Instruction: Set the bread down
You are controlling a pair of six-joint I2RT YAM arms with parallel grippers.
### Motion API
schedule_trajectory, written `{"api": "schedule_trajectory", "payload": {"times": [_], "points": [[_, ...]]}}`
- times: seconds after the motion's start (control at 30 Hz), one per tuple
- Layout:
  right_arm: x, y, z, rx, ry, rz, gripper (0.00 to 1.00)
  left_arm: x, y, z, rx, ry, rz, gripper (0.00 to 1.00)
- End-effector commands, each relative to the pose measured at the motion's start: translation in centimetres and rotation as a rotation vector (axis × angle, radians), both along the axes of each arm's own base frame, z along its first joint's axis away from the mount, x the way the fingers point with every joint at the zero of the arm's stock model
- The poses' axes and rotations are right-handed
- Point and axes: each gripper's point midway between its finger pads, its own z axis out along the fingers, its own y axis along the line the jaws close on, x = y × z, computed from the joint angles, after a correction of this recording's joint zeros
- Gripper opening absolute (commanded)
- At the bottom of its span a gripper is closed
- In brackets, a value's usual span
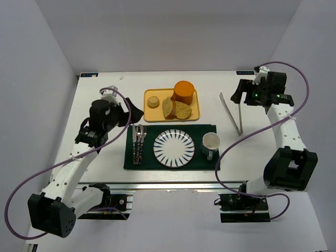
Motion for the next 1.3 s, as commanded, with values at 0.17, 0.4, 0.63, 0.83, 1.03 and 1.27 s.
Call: {"api": "schedule_trajectory", "payload": {"times": [0.17,0.4,0.63,0.83,1.03,1.27], "points": [[-0.6,-0.2,-0.4,-0.126,-0.102,0.282,0.85,-0.3,0.2,1.9,0.002,-0.059,-0.006,0.98],[-0.9,-1.3,-5.5,-0.224,-0.054,0.335,0.00,-0.2,0.2,1.6,-0.008,-0.065,-0.003,0.85],[-0.3,-2.4,-11.5,-0.250,0.085,0.305,0.89,-1.0,-0.2,0.7,-0.046,-0.060,-0.017,0.74],[0.7,-4.9,-15.1,-0.361,0.167,0.182,0.89,-1.1,-0.1,0.4,-0.041,-0.043,-0.012,0.78],[2.2,-5.6,-18.0,-0.398,0.190,0.144,0.89,-1.2,-0.1,-0.1,-0.042,-0.027,-0.008,0.79],[4.7,-3.9,-19.9,-0.430,0.187,0.149,0.84,-1.6,-0.2,-0.9,-0.058,-0.001,-0.005,0.79]]}}
